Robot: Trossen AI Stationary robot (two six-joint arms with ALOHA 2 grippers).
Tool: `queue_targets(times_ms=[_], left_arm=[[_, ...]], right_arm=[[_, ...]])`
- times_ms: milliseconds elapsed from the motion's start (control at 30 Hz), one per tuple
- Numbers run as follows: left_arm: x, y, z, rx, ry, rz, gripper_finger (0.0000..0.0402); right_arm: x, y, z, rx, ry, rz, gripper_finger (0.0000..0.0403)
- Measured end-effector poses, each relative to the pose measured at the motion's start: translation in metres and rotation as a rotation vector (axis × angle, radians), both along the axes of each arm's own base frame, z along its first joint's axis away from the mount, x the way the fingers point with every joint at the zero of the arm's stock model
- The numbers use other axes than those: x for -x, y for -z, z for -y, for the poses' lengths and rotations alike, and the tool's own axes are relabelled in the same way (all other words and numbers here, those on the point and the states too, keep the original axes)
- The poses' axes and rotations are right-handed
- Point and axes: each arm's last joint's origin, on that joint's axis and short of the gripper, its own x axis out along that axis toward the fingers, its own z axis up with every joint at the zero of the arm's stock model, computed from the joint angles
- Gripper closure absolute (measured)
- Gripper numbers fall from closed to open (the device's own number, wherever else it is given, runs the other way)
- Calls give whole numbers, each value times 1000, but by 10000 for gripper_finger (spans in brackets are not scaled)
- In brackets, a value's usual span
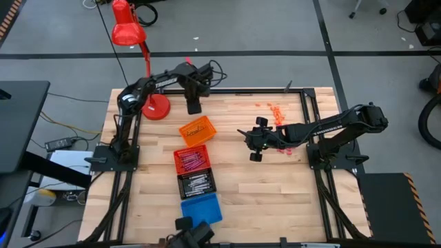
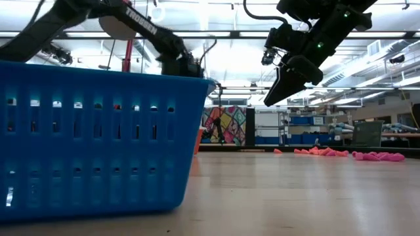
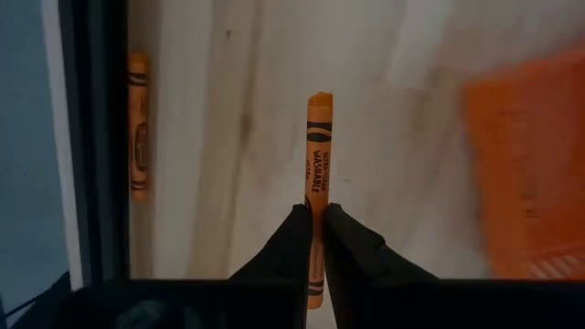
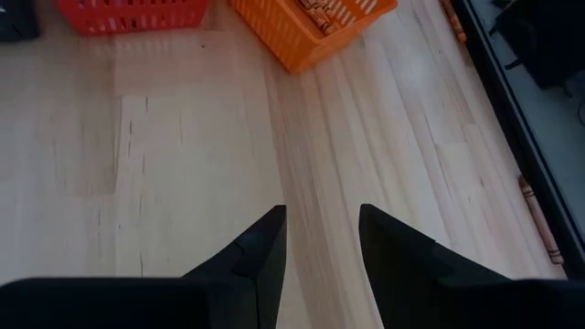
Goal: Sort crayons
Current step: Put the orange crayon into the orange basket
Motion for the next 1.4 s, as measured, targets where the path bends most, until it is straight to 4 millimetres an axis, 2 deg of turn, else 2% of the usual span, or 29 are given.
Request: queue_targets(times_ms=[233,400,533,700,833,933,1200,1400], left_arm=[[-7,-41,38,2,-21,103,374],[-15,-56,71,97,-46,178,374],[-18,-42,93,141,-62,118,374],[-16,-8,115,183,-65,22,374],[-14,15,125,165,-78,-11,372],[-15,25,129,108,-87,-13,356],[-20,29,138,96,-51,9,287],[-11,8,131,-16,7,37,279]], right_arm=[[1,1,0,-3,2,-7,260],[2,1,0,-5,1,-22,260],[2,2,-4,-7,-16,-25,260],[2,2,-11,0,-38,-25,260],[2,1,-13,0,-45,-13,260],[1,1,-13,0,-46,-8,260],[0,0,-14,0,-52,5,260],[0,-1,-15,-1,-54,8,260]])
